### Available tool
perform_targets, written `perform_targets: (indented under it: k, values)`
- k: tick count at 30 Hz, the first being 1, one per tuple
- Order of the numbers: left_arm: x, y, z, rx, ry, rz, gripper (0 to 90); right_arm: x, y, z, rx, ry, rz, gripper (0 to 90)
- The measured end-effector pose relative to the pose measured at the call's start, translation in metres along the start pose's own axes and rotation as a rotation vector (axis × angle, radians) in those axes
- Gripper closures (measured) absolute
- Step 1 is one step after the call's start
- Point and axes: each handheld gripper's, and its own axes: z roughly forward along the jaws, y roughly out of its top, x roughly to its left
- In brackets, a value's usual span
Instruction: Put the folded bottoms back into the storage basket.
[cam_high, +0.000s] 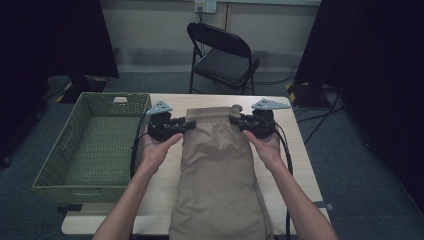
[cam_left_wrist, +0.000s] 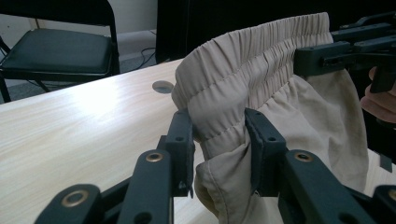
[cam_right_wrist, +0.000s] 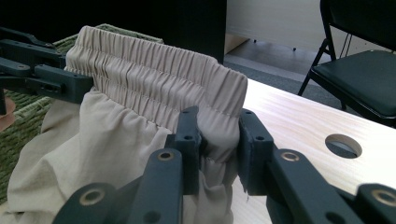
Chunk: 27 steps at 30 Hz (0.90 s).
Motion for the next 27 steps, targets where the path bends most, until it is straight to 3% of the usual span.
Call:
perform_targets:
  k: [11,27]
  values:
    - [-0.003,0.027,-0.011,-0.05,0.009,0.032,66.5,0.003,0.023,-0.008,-0.053,0.0,-0.012,72.8]
    - [0.001,0.066,-0.021,-0.116,0.021,0.043,67.4,0.008,0.064,-0.018,-0.115,-0.015,-0.041,73.0]
